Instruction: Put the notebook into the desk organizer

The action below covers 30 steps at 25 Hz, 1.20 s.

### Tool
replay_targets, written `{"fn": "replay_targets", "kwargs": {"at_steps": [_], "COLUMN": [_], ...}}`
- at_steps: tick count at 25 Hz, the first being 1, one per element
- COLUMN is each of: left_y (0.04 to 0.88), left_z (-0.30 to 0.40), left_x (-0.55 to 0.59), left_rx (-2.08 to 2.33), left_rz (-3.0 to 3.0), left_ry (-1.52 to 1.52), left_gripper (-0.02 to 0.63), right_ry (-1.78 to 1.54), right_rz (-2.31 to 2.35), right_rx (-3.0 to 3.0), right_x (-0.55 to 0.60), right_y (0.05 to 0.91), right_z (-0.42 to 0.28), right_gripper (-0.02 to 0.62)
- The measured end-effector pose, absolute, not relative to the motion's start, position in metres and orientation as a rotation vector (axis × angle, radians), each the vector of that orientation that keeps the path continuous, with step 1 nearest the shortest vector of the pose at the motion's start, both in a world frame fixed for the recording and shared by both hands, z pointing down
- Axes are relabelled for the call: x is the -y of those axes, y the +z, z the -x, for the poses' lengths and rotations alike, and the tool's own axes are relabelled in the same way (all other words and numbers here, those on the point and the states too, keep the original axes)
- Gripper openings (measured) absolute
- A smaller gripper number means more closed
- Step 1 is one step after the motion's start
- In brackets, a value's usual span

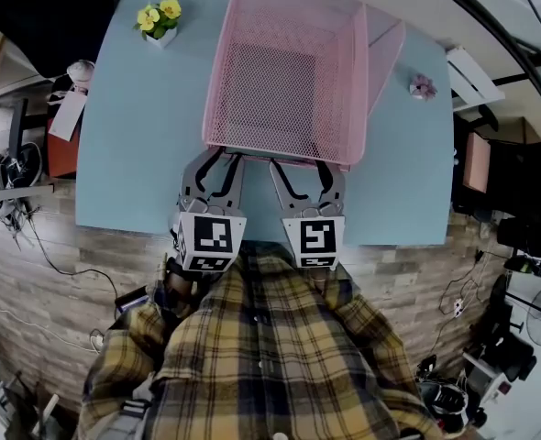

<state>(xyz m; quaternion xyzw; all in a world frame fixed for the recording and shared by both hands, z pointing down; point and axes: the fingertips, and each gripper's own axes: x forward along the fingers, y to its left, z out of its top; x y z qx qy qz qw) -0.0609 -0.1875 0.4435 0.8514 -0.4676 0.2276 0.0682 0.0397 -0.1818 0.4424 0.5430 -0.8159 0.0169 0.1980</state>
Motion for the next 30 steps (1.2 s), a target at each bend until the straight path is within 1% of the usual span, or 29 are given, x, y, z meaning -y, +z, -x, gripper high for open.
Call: {"fn": "replay_targets", "kwargs": {"at_steps": [21, 28, 30], "left_y": [0.413, 0.391, 0.387], "left_z": [0.078, 0.081, 0.08], "left_x": [0.145, 0.126, 0.121], "left_rx": [1.513, 1.533, 1.52], "left_rz": [-2.555, -2.55, -2.538], "left_ry": [0.573, 0.479, 0.456], "left_gripper": [0.114, 0.112, 0.102], "right_ry": [0.084, 0.166, 0.212], "right_rz": [-1.514, -1.457, -1.423], "right_rx": [2.398, 2.499, 2.537], "right_x": [0.139, 0.12, 0.115], "right_y": [0.415, 0.398, 0.394], "right_z": [-0.047, -0.051, -0.052], "right_gripper": [0.308, 0.308, 0.308]}}
